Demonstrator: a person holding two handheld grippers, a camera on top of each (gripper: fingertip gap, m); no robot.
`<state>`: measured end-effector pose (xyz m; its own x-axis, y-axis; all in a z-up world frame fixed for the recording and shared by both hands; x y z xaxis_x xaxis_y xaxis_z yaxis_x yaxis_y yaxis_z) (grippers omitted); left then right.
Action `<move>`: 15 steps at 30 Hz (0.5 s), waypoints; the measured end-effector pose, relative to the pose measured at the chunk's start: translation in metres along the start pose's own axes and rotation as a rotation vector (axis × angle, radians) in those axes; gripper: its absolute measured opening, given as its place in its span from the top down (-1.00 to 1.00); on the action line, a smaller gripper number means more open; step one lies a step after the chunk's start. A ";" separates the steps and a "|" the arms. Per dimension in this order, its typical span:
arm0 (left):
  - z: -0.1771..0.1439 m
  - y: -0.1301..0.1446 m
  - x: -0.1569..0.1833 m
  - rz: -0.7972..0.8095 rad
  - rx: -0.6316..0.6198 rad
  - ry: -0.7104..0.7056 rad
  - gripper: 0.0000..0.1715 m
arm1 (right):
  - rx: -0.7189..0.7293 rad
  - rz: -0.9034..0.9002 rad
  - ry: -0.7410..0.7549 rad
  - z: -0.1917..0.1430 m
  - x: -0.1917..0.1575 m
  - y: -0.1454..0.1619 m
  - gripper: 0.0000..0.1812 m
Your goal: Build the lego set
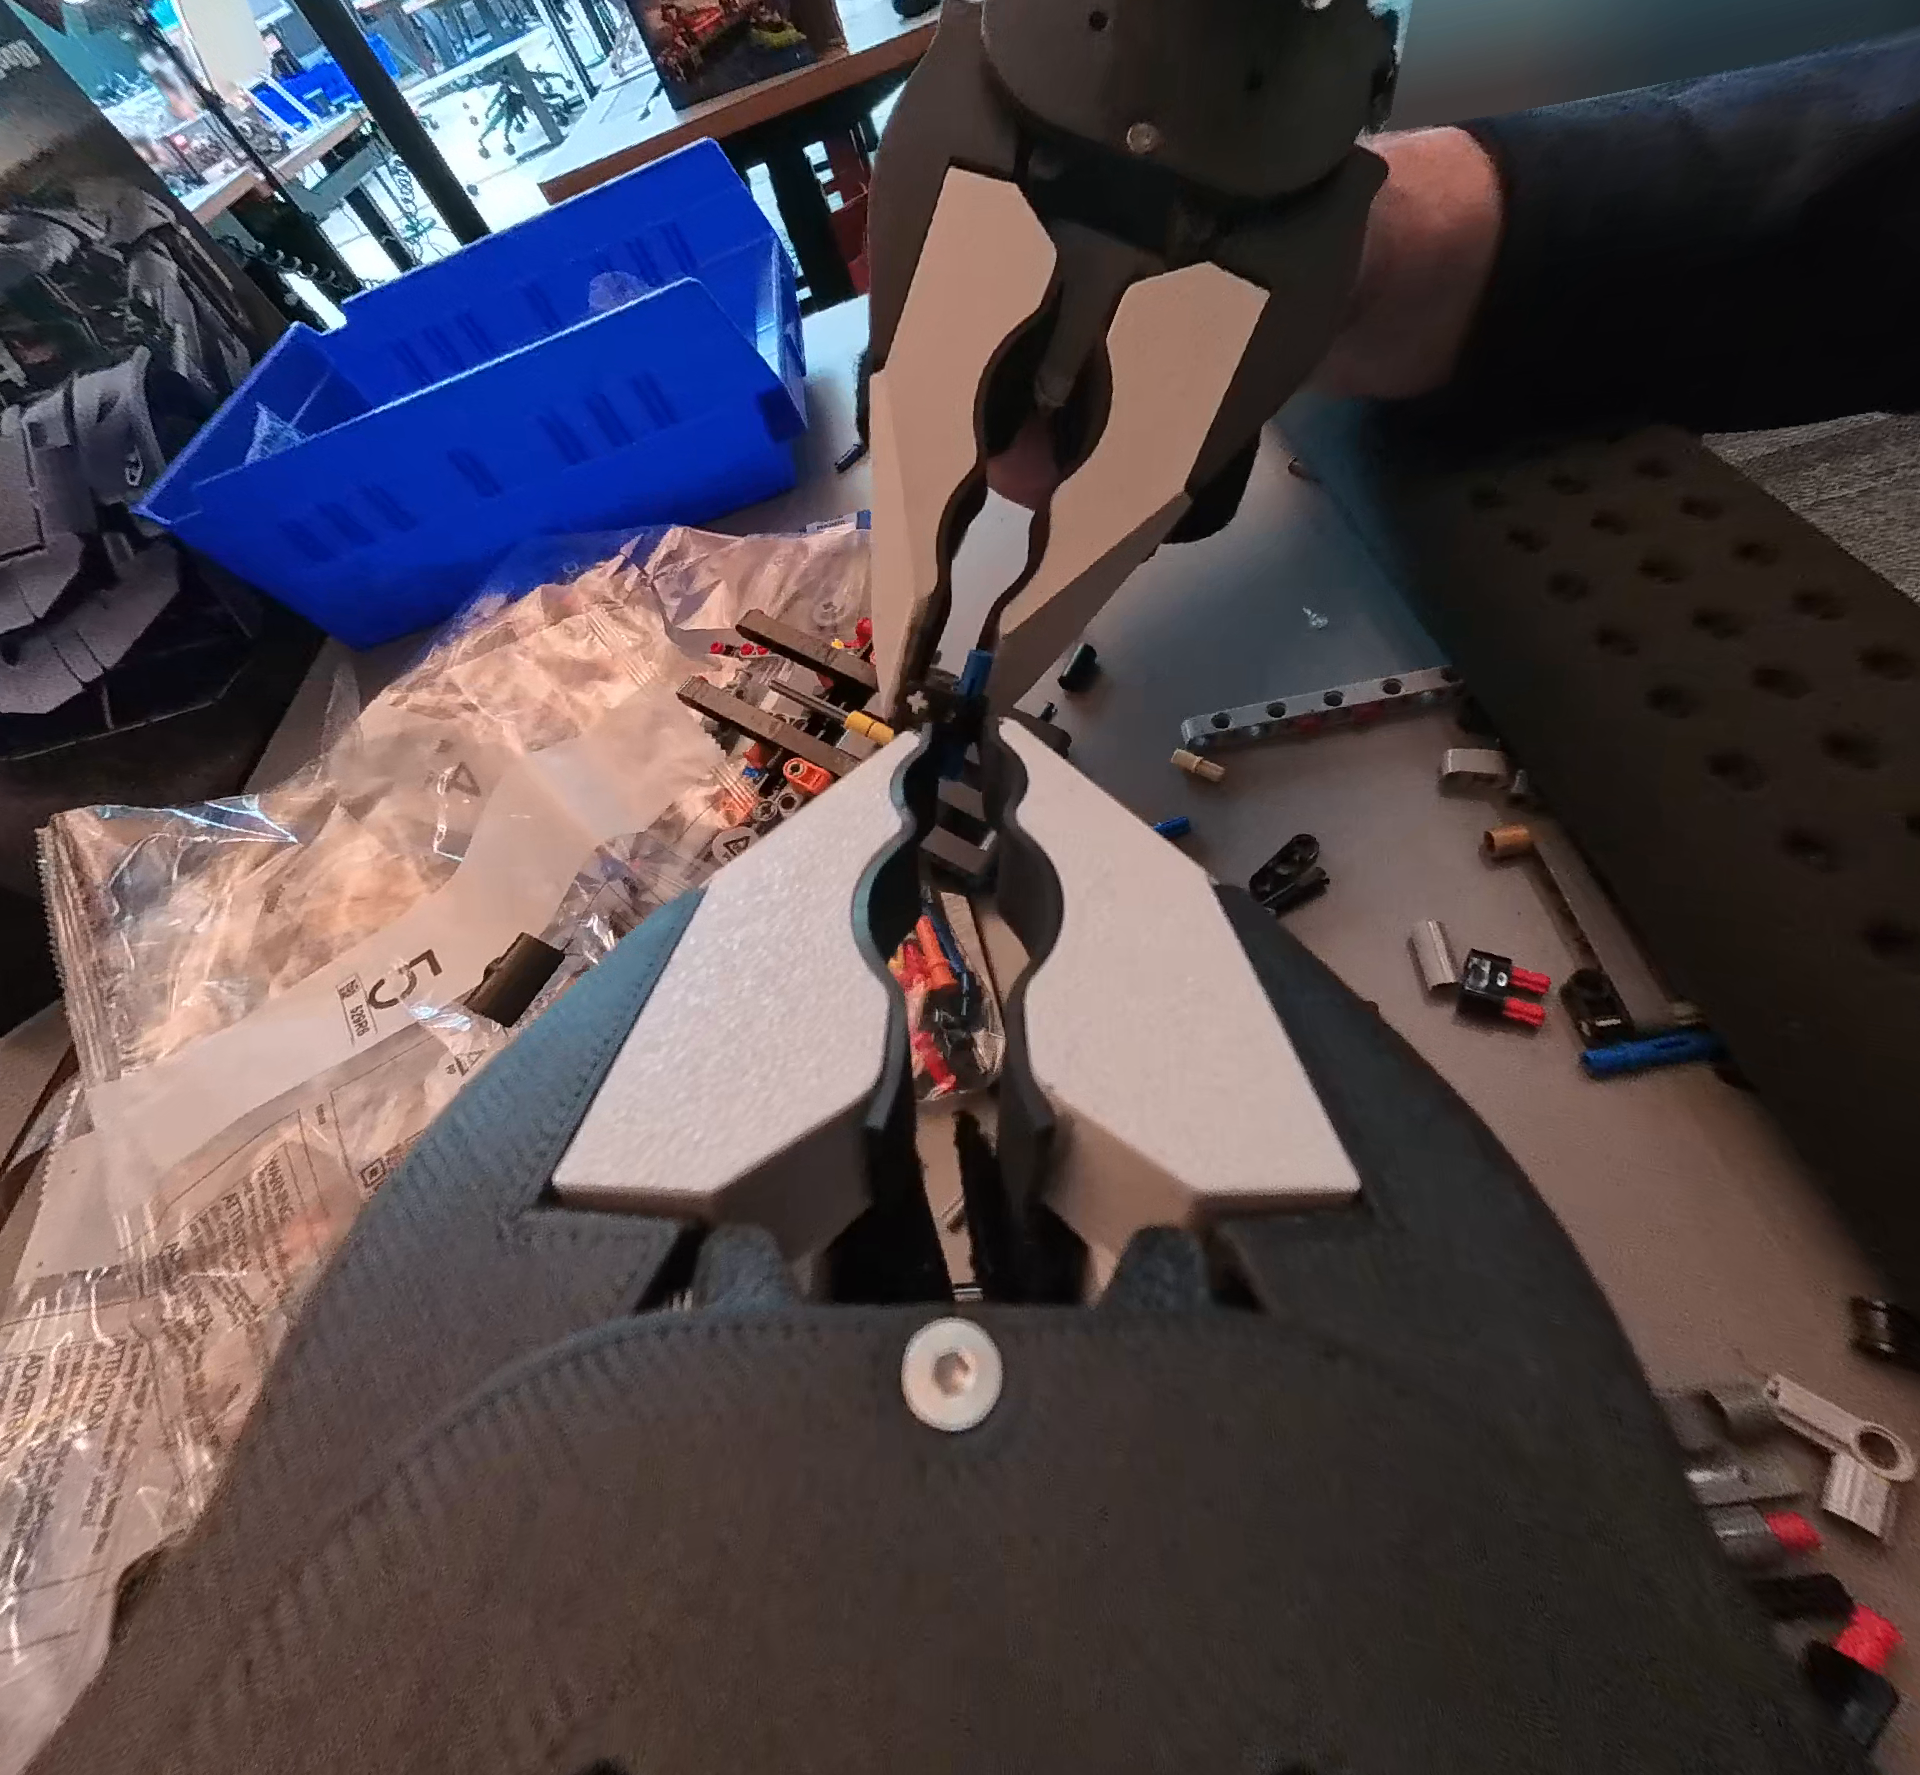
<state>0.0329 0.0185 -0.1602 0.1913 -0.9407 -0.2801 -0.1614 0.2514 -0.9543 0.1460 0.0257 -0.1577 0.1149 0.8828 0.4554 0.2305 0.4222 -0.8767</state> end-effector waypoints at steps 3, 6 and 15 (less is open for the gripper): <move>-0.001 -0.002 0.000 0.005 0.010 0.006 0.94 | 0.025 0.021 -0.004 -0.001 0.001 -0.002 0.96; -0.002 -0.004 0.001 0.018 0.009 0.009 0.94 | 0.038 0.037 -0.008 -0.002 0.001 -0.004 0.95; -0.005 0.007 -0.003 0.102 -0.124 -0.040 0.95 | 0.047 0.080 -0.004 -0.003 0.002 -0.002 0.85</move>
<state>0.0263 0.0221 -0.1659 0.2061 -0.9011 -0.3815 -0.3001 0.3129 -0.9011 0.1483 0.0263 -0.1543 0.1270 0.9151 0.3828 0.1751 0.3592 -0.9167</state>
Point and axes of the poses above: each gripper's, where its closed fingertips meet, z out along the fingers, y out of its underside, x = y × z across the jaws, the point moved 7 cm from there along -z, back along the fingers, and after that the axes turned 15 degrees about x, right-handed, at the moved point
